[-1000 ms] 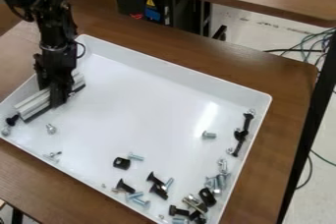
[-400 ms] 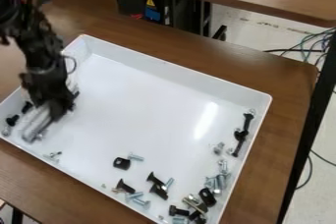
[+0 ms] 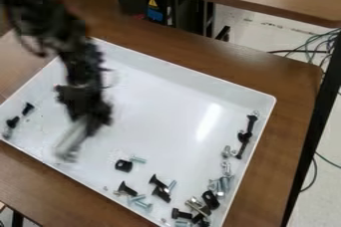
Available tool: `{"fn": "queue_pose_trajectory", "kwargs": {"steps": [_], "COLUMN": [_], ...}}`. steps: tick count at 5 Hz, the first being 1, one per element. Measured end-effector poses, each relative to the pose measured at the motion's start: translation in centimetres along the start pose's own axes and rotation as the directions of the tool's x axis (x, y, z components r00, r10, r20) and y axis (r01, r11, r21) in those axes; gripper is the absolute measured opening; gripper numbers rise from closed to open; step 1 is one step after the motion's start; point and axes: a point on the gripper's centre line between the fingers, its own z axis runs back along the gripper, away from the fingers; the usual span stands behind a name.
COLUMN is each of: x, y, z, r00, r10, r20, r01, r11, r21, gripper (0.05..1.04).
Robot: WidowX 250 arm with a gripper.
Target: Sweep into pile
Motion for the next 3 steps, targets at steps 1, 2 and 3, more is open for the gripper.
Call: {"fn": "queue_pose_trajectory", "kwargs": {"steps": [1,2,3], "x": [1.7,2.1,1.7], "y": [-3.8,-9.1,-14.9], "z": [-0.1,-0.1,0.1], "r00": [0.999,0.997,0.999], "r10": [-0.028,-0.073,-0.021], "r20": [0.021,0.016,-0.029], "r01": [0.029,0.074,0.017], "r11": [0.998,0.994,0.991], "r21": [-0.05,-0.086,-0.131], "gripper": [0.362,0.362,0.362]}}
